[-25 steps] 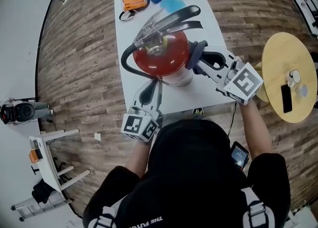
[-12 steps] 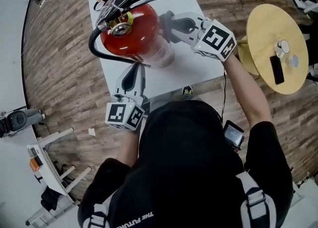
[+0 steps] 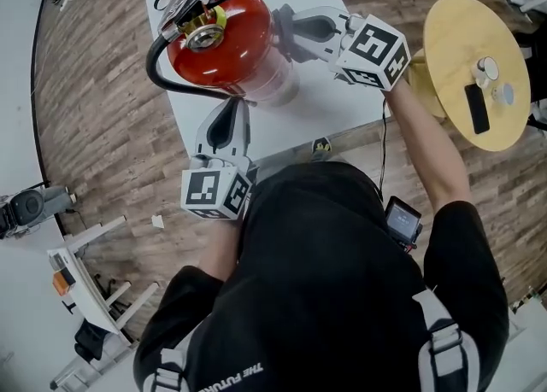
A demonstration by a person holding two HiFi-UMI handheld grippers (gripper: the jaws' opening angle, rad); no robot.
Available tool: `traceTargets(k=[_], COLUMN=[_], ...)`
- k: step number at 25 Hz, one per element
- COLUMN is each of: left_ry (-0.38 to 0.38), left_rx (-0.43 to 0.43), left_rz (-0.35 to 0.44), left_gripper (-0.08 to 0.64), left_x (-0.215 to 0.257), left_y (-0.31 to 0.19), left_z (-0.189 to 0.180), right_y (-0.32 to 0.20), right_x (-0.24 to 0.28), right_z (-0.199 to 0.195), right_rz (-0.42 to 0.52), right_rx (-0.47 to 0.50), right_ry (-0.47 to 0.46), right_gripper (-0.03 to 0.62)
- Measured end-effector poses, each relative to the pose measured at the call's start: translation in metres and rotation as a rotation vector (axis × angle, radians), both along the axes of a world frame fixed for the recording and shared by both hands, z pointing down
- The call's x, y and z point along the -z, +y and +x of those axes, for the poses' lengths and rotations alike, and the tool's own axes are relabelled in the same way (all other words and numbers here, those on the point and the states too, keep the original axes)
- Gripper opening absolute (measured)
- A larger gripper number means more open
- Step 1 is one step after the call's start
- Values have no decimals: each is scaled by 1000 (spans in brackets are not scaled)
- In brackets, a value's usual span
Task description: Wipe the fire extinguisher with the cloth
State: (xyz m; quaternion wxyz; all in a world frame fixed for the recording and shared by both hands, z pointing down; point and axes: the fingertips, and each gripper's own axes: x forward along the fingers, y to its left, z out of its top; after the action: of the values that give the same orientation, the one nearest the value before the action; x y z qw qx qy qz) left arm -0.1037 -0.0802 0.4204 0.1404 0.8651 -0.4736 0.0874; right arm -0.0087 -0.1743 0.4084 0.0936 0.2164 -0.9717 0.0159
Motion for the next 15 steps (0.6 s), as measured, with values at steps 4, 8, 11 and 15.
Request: traceTargets(k=[4, 8, 11, 15], left_ry=[-21, -62, -82, -94], left_rx=[29, 78, 136, 183], left_rz=[7, 32, 44, 61], left_gripper=[36, 30, 22, 21], left_x=[-1, -1, -2, -2], left_y=[1, -5, -18, -42], left_z=[-8, -34, -61, -96], right_y=[20, 56, 79, 103], right_x=[-3, -4, -1, 1], right_z=[0, -17, -39, -75], right_rz=[5, 38, 53, 60], right_rx=[13, 49, 78, 128], right_ry=[23, 55, 46, 17], right_gripper=[31, 31, 32, 32])
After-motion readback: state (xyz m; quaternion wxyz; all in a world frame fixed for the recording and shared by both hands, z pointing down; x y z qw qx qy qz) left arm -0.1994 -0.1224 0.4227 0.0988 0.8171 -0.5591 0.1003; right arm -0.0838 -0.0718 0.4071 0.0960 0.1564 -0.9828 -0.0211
